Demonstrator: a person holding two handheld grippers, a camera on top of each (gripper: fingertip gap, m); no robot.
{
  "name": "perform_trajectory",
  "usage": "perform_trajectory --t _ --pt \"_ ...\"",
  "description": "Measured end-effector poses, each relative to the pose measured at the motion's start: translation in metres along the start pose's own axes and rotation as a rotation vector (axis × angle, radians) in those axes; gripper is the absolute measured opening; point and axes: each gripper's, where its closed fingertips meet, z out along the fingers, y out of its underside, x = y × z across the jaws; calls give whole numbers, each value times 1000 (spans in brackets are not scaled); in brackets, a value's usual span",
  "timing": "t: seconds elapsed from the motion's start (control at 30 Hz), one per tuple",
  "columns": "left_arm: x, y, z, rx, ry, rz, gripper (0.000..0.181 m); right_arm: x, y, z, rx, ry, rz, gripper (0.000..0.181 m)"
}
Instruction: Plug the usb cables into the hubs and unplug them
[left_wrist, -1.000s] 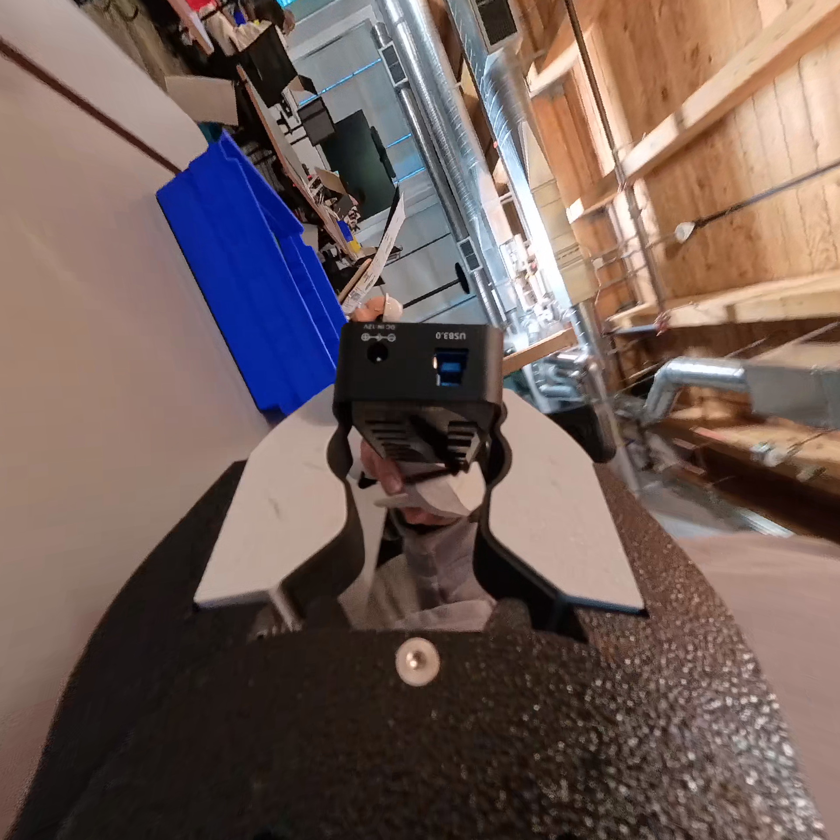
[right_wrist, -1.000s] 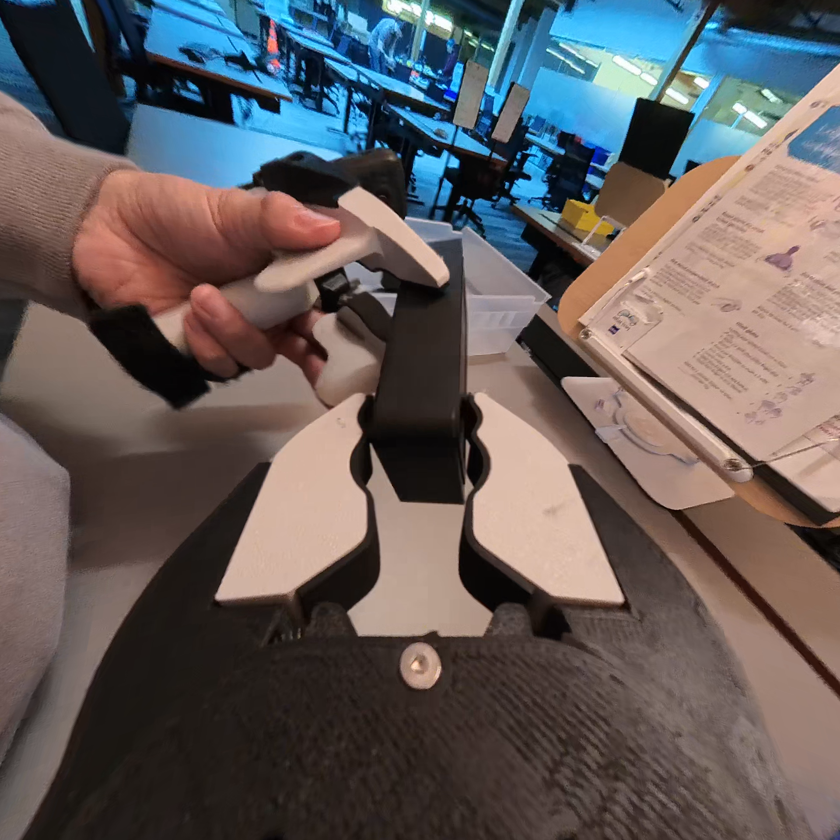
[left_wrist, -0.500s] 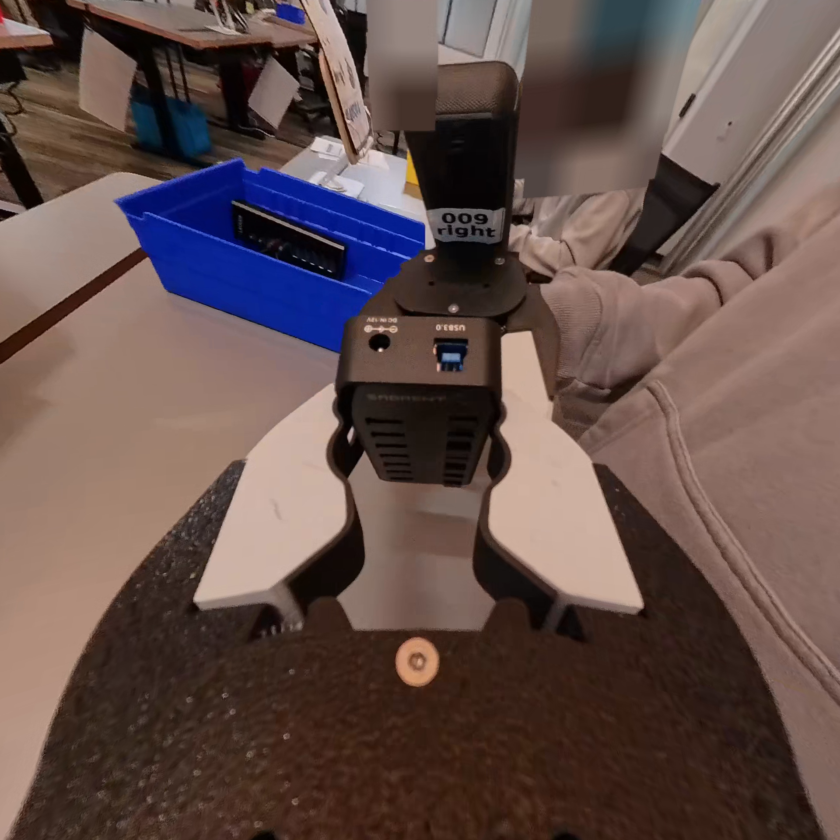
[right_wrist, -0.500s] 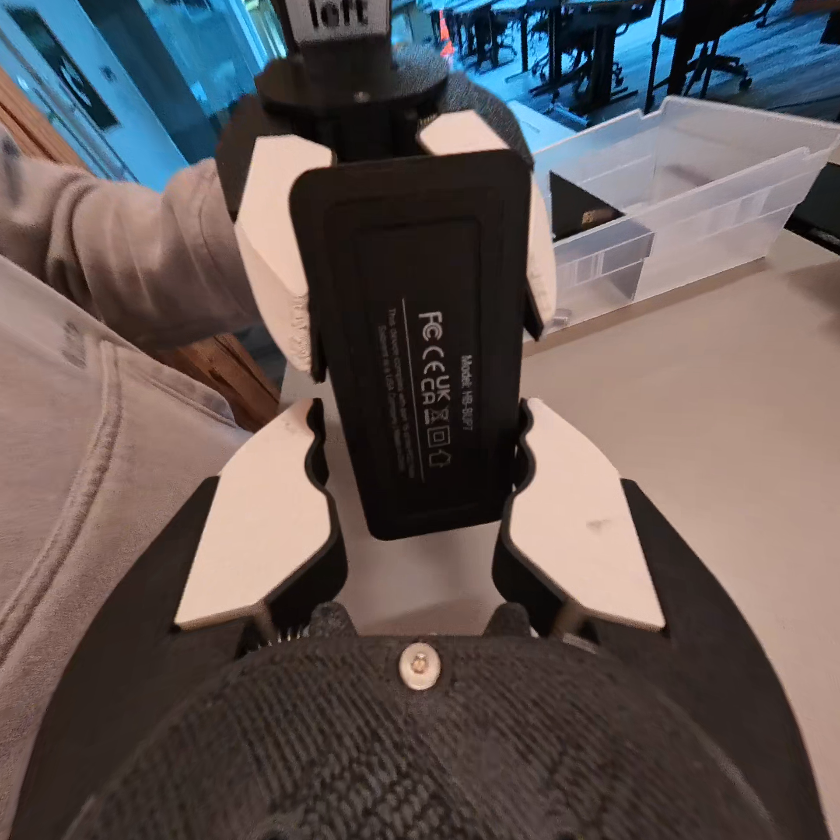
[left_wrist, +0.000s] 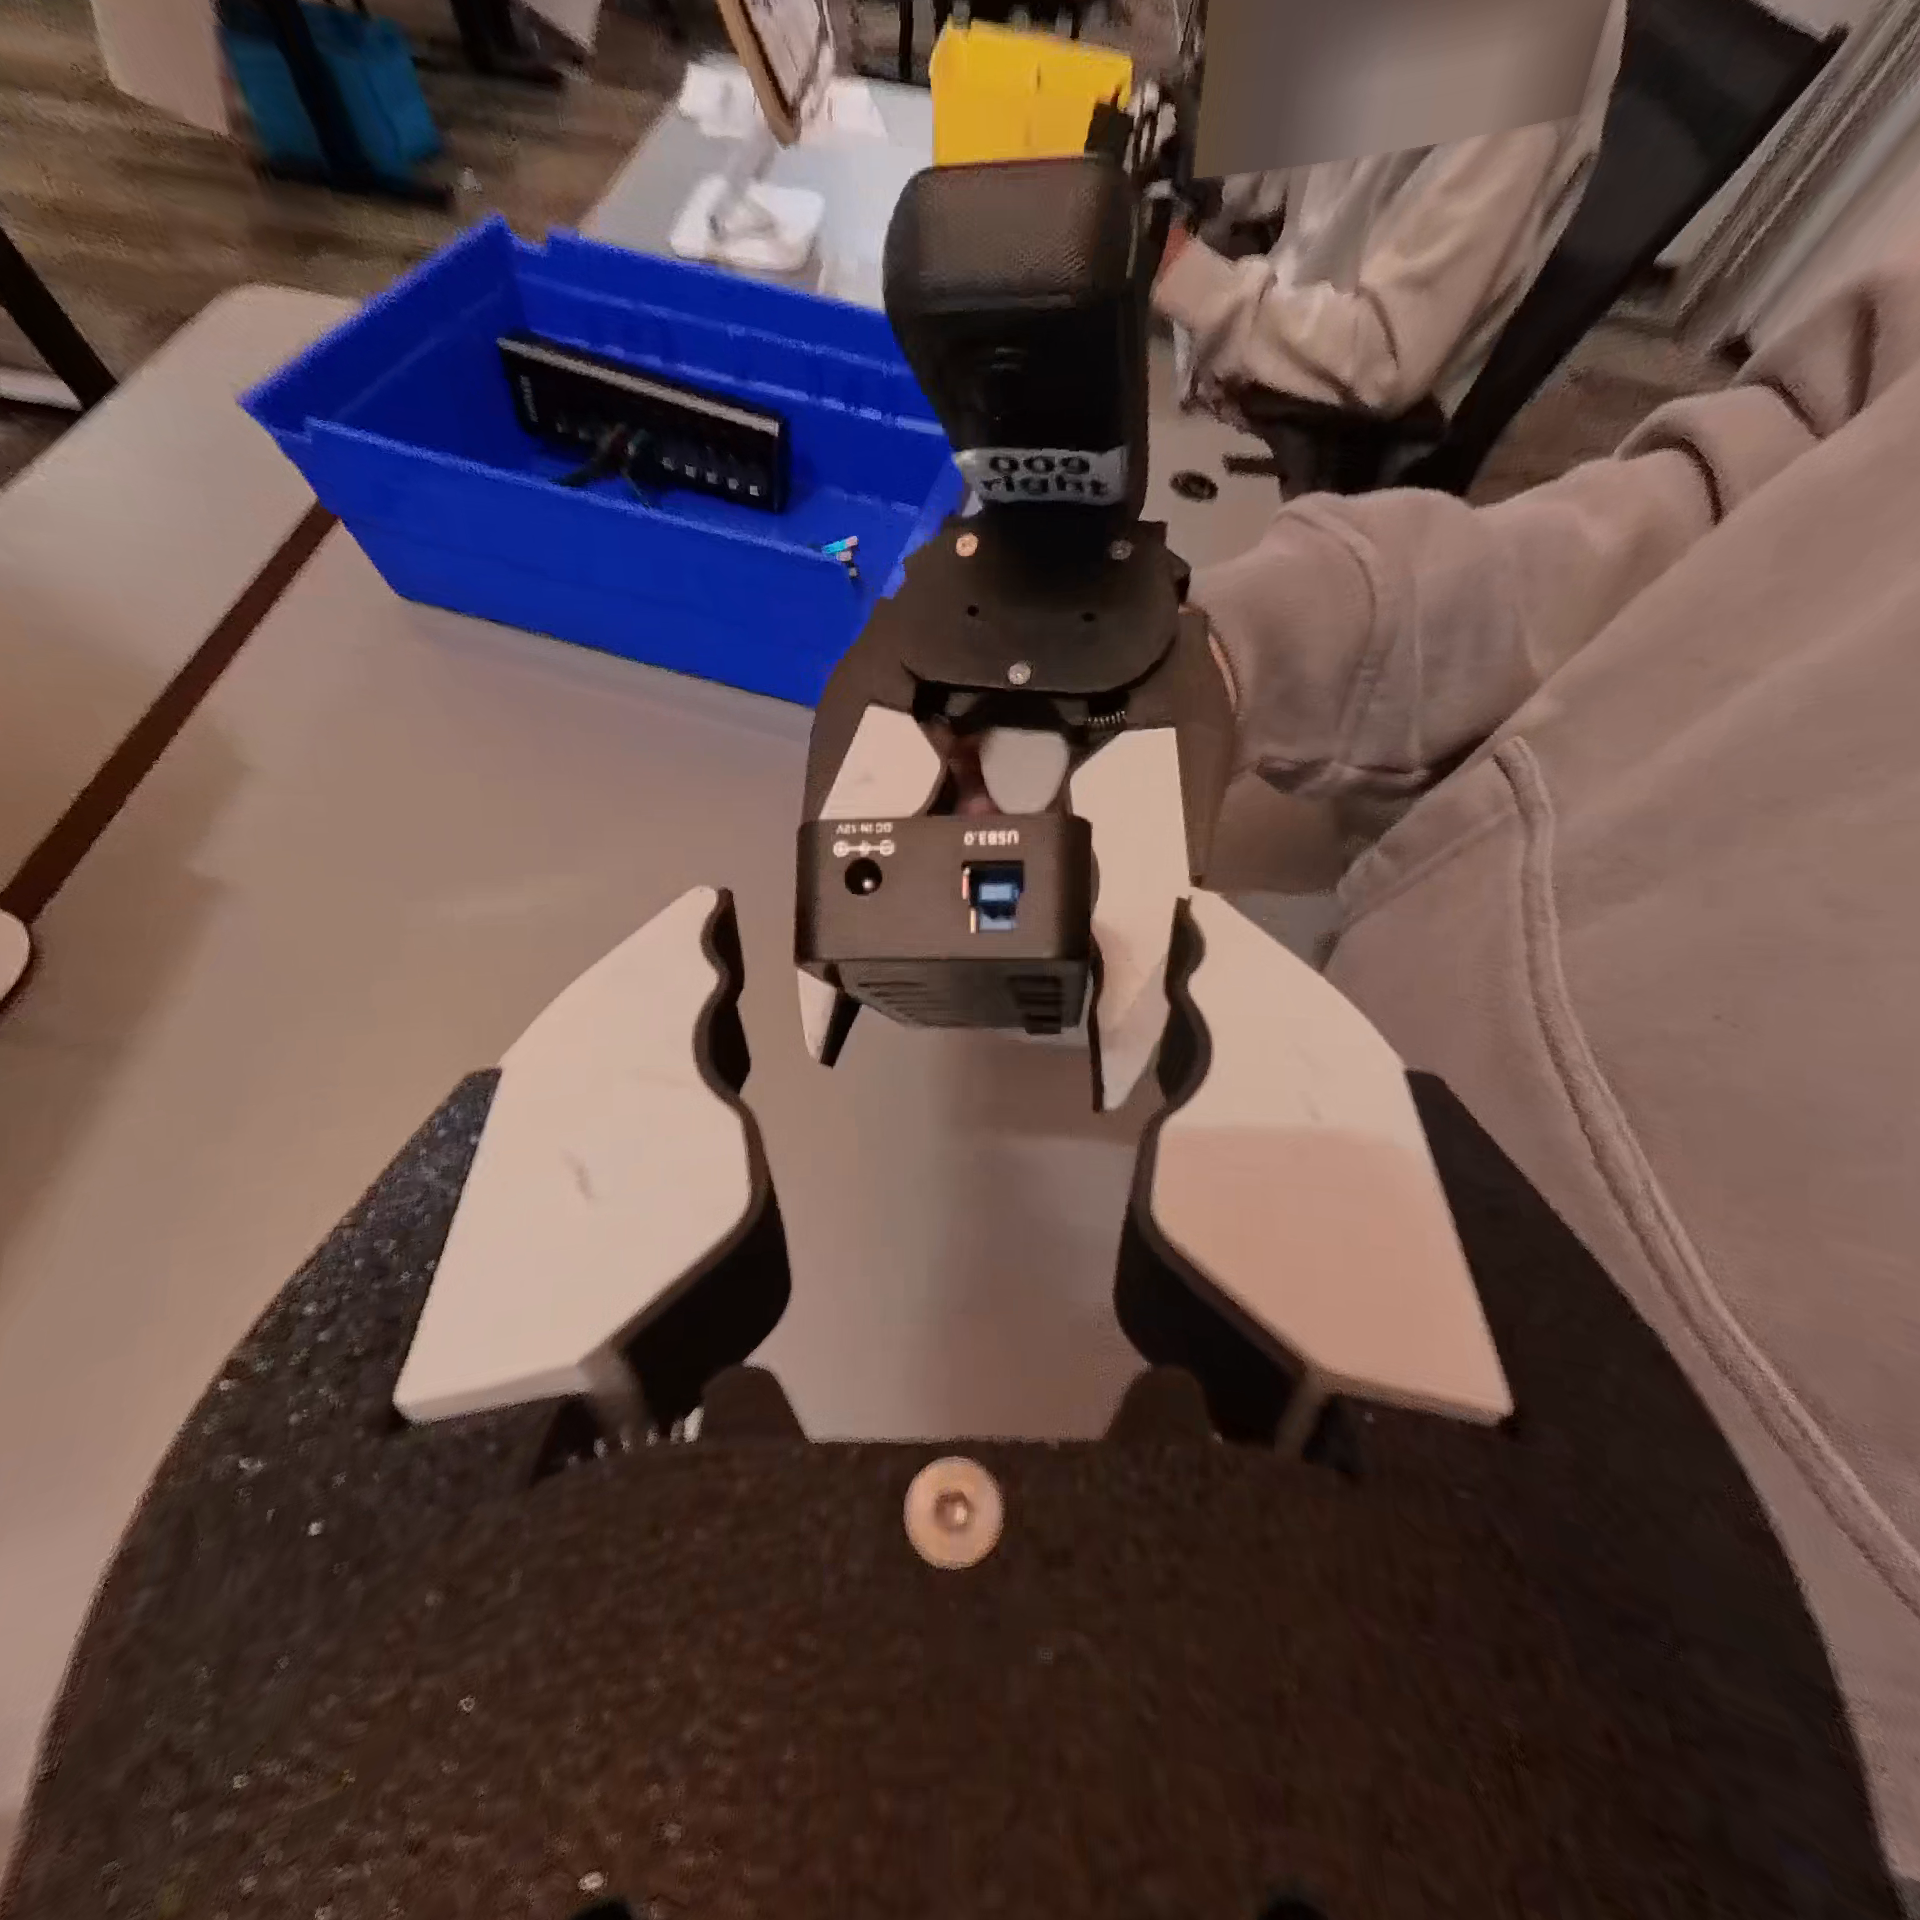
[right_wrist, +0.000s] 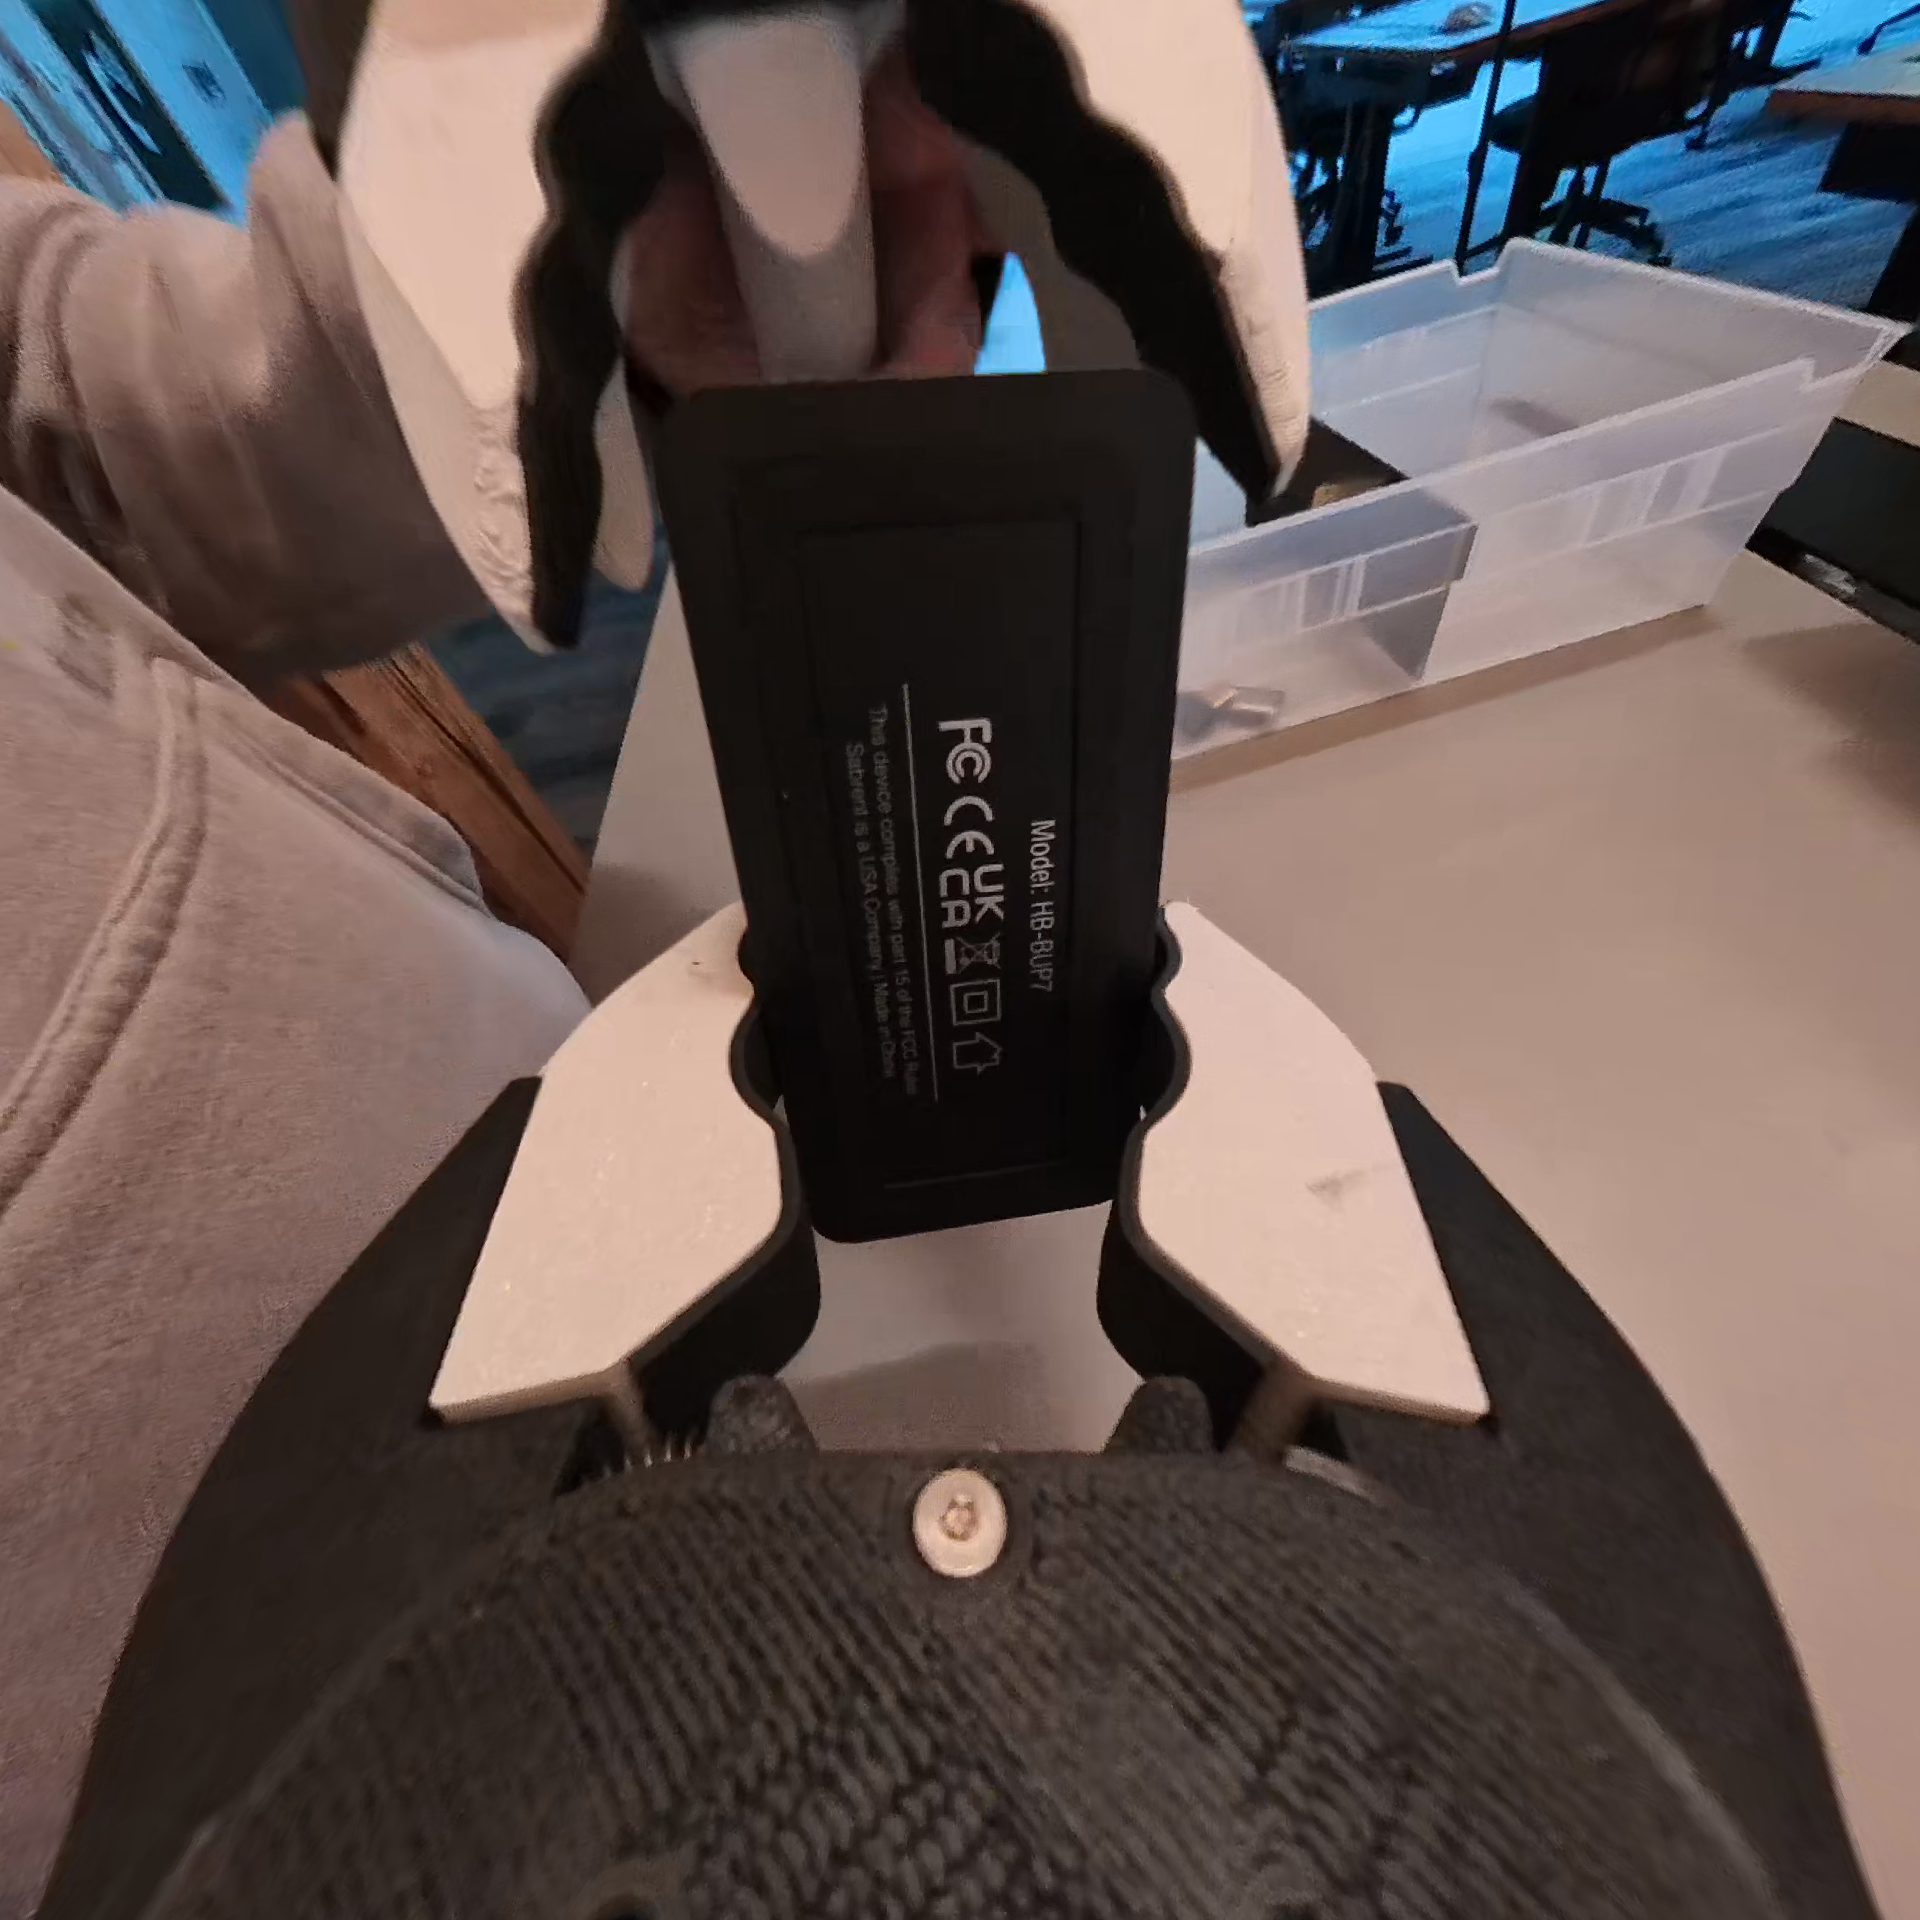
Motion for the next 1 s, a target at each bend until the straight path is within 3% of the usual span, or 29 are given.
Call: perform_trajectory --t 0.17,0.4,0.53,0.67,0.87,1.0 --pt "-2 12 3 -162 -14 3 56 5 1 1 -11 56 -51 67" --pt "2 24 9 -275 -16 79 57 3 14 2 -85 59 -100 67" --pt "4 20 12 -271 -11 108 57 0 16 4 -64 43 -76 68" --pt "5 13 14 -267 -13 134 57 -1 -6 0 55 48 -63 74" --pt "8 9 23 -262 10 168 57 3 -4 8 23 70 -68 88" --pt "7 14 27 -281 14 177 57 -3 -4 12 27 44 -46 80"
